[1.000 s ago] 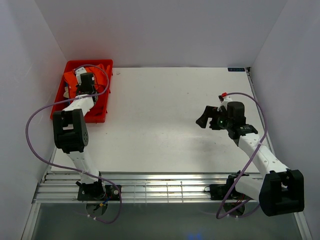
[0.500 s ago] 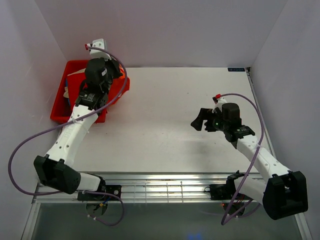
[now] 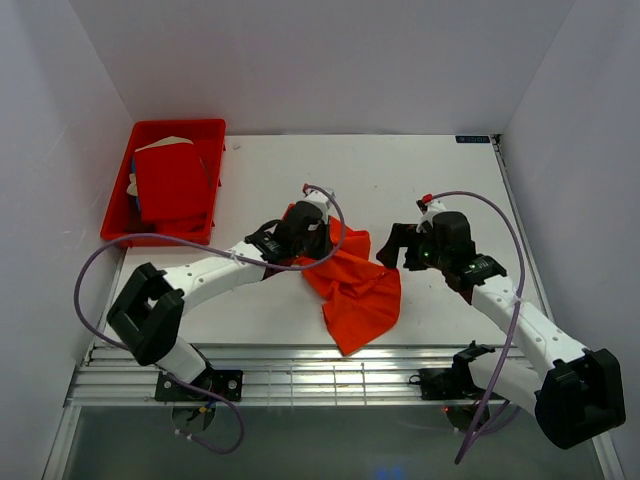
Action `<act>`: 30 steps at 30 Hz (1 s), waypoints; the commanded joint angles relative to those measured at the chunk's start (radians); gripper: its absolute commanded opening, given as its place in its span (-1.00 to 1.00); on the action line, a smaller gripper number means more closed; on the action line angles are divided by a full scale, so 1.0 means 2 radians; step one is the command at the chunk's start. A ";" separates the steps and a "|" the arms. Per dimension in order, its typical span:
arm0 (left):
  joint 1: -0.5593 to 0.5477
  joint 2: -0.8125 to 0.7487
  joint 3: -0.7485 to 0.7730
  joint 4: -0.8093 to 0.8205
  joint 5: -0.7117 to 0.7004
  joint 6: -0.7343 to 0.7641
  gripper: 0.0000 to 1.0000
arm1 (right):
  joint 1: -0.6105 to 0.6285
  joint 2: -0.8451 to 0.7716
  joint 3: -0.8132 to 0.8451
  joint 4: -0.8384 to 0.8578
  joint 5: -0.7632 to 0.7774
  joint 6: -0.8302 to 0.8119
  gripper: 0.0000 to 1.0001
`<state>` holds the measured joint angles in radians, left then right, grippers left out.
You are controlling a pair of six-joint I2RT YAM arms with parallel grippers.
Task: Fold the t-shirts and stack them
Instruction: Move the tshirt to the center of the board, then flatten the tshirt out
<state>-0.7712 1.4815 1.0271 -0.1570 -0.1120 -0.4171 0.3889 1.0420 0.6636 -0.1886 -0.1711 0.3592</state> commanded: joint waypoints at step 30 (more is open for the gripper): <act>-0.016 0.044 -0.012 0.085 -0.260 -0.021 0.91 | 0.170 0.027 0.030 0.005 0.157 0.025 0.52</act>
<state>-0.8532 1.6962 1.0786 0.0216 -0.4618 -0.4061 0.7006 1.0821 0.6353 -0.2573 0.0860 0.4179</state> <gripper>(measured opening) 0.956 0.765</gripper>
